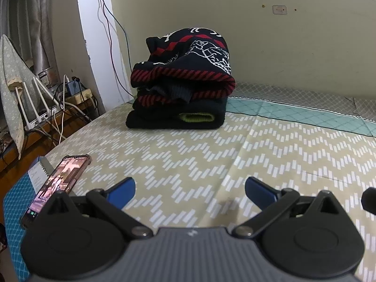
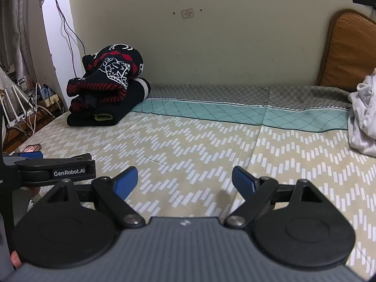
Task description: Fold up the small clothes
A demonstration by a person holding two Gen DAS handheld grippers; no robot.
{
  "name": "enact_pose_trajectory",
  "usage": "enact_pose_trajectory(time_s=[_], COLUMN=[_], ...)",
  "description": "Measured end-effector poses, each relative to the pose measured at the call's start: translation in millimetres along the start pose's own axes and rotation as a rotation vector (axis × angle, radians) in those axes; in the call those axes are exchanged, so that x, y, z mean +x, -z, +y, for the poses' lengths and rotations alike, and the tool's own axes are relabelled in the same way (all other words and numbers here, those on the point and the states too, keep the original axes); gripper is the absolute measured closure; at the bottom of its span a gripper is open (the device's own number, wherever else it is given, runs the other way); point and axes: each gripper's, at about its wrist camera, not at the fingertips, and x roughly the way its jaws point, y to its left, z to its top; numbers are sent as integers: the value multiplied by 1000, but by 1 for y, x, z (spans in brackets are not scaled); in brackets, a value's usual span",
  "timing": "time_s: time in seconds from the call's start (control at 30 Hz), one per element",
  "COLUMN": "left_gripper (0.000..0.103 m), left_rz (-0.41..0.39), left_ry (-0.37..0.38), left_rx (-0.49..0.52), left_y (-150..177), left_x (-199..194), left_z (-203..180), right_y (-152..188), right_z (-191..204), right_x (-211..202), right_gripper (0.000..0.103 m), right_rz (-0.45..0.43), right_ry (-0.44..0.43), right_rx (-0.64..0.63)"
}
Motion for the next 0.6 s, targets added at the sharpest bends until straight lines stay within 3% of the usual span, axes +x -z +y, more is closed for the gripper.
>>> enact_pose_trajectory(time_s=[0.6], left_gripper=[0], left_rz=[-20], left_ry=[52], left_rx=[-8], left_y=[-1], left_x=[-5], left_z=[3], right_y=[-1], right_z=[1], right_x=[-4], right_gripper=[14], right_rz=[-33], right_ry=[28], right_rx=[-7])
